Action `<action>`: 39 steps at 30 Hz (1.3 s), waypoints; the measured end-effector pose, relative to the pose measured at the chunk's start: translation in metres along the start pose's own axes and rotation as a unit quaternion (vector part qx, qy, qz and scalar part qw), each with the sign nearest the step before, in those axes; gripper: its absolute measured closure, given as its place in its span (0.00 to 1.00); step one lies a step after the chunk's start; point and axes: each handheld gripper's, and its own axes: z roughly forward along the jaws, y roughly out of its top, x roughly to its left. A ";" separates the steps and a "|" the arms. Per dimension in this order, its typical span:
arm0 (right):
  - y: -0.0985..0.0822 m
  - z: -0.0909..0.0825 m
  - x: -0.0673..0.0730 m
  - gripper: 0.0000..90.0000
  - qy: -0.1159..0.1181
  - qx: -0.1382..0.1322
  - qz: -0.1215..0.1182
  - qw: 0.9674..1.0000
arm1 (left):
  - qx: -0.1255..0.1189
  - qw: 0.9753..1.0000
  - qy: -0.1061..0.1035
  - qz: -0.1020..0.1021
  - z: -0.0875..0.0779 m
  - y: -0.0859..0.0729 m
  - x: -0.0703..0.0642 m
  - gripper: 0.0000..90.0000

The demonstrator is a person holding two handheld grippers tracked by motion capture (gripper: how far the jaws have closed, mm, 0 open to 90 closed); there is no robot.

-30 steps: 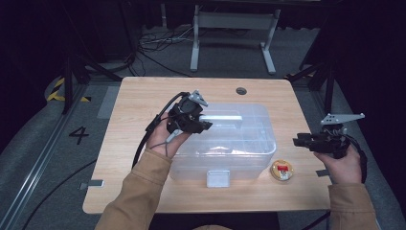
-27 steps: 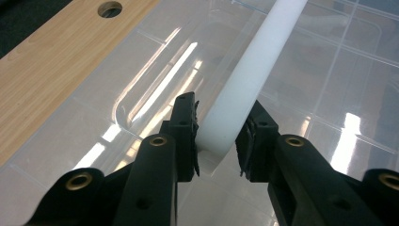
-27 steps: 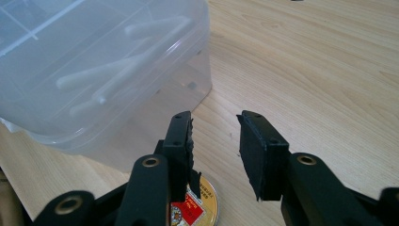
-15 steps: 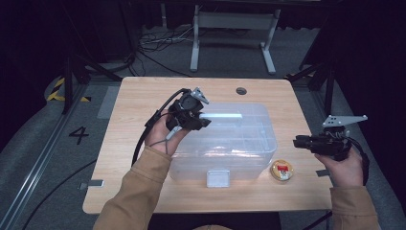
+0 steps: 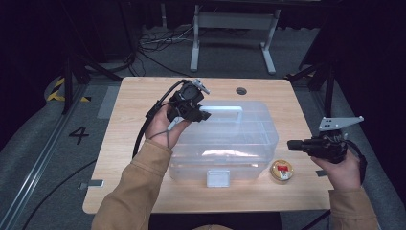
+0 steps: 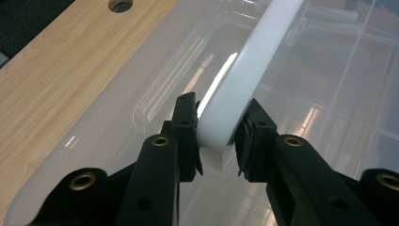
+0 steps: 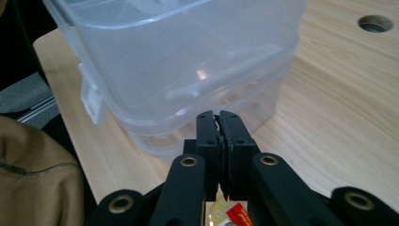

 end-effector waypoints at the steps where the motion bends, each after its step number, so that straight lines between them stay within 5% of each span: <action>1: 0.001 0.001 0.002 0.98 0.006 0.001 -0.003 1.000 | 0.002 1.000 -0.001 0.000 0.000 0.001 0.001 0.80; 11: 0.004 0.021 0.012 1.00 0.051 0.043 -0.025 0.998 | 0.013 1.000 -0.007 -0.013 -0.002 0.010 0.010 0.80; 24: 0.003 0.031 0.014 1.00 0.070 0.067 -0.029 0.995 | 0.016 1.000 -0.013 -0.020 -0.003 0.016 0.018 0.80; 39: 0.005 0.032 0.017 1.00 0.078 0.033 -0.032 0.996 | 0.017 0.999 -0.027 -0.032 -0.003 0.018 0.024 0.80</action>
